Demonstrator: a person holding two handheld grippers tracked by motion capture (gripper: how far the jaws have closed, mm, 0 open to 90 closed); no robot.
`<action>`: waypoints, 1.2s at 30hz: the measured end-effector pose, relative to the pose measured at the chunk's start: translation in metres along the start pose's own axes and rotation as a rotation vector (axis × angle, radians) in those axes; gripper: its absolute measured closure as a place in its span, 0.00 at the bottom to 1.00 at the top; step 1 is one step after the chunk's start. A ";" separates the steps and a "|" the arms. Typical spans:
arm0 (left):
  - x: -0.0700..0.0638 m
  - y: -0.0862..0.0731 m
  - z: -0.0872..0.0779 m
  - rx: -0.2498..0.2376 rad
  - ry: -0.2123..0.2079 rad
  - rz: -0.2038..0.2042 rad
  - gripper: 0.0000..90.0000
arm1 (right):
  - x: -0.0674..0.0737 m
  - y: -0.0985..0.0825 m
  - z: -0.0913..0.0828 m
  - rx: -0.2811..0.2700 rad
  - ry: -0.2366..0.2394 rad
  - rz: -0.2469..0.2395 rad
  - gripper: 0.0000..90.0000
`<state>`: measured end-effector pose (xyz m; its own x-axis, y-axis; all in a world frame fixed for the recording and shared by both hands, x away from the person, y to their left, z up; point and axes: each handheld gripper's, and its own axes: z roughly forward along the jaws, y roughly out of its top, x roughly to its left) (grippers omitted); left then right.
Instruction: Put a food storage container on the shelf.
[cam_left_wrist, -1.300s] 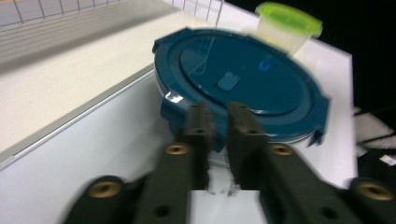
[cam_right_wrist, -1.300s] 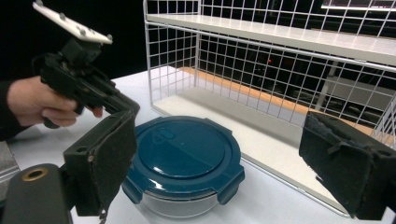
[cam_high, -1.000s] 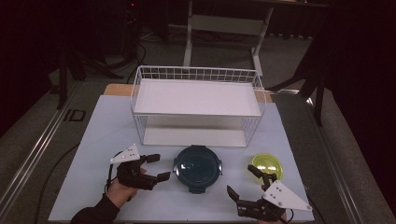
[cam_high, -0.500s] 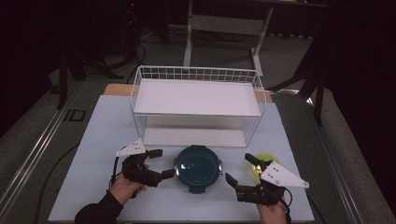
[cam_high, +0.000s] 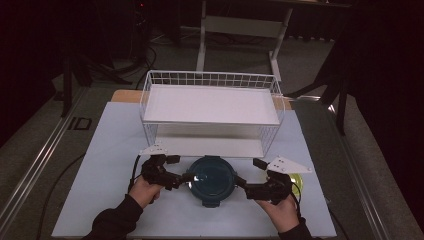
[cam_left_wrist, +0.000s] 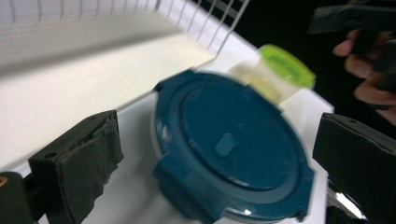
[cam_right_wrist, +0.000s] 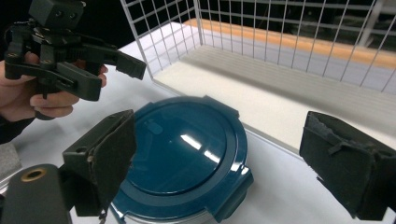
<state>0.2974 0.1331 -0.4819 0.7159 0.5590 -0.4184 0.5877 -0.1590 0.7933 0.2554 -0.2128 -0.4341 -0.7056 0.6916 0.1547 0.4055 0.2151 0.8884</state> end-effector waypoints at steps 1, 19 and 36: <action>0.002 -0.001 0.001 0.006 -0.002 -0.028 0.01 | -0.001 0.000 0.003 0.013 0.006 0.008 0.12; 0.020 -0.018 0.014 0.140 -0.019 -0.311 0.20 | -0.016 -0.017 0.028 0.151 0.080 0.132 0.15; 0.024 -0.020 0.013 0.151 -0.078 -0.350 0.58 | -0.022 -0.027 0.038 0.219 0.165 0.230 0.23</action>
<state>0.3078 0.1389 -0.5139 0.4854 0.5382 -0.6890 0.8461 -0.0906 0.5253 0.2820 -0.2078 -0.4777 -0.6579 0.6227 0.4236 0.6673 0.2214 0.7111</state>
